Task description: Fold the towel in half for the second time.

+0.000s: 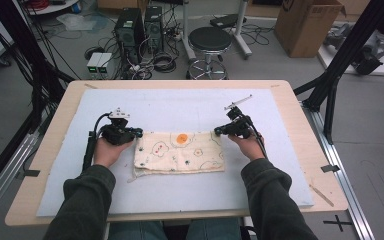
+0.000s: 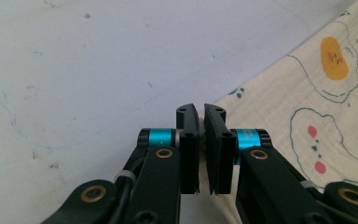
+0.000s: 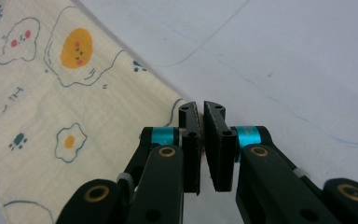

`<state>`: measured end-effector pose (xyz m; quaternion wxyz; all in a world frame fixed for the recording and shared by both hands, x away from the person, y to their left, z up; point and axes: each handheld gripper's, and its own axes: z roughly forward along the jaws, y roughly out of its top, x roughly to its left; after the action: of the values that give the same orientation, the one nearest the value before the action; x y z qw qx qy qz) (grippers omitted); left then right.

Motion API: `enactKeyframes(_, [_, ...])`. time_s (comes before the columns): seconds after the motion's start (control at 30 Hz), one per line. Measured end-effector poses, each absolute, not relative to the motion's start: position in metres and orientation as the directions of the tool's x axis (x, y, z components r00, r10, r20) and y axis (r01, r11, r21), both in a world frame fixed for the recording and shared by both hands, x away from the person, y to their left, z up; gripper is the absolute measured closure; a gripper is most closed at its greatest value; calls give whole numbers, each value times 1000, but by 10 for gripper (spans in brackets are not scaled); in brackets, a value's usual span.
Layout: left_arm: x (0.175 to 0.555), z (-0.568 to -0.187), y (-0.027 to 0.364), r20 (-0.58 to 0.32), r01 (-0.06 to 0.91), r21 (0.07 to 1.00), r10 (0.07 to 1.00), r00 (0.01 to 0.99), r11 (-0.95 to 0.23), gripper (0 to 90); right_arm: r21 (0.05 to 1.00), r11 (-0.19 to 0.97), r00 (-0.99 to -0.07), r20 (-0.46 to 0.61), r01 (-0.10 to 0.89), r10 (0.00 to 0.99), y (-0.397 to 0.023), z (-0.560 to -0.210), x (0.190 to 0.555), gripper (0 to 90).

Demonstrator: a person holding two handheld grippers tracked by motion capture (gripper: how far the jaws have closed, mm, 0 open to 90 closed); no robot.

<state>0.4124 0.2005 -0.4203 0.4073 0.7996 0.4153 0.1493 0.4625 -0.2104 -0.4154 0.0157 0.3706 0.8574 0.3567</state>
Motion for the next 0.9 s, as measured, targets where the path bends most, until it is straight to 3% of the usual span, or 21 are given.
enactKeyframes(0.27, [422,-424,198,-123,557,778,800,587,-289,843,625,351,-646,336,697,685,-220,-429,476,855])
enactKeyframes(0.9, [405,-421,199,-108,535,786,782,614,-311,843,671,309,-669,377,674,641,-226,-423,465,854])
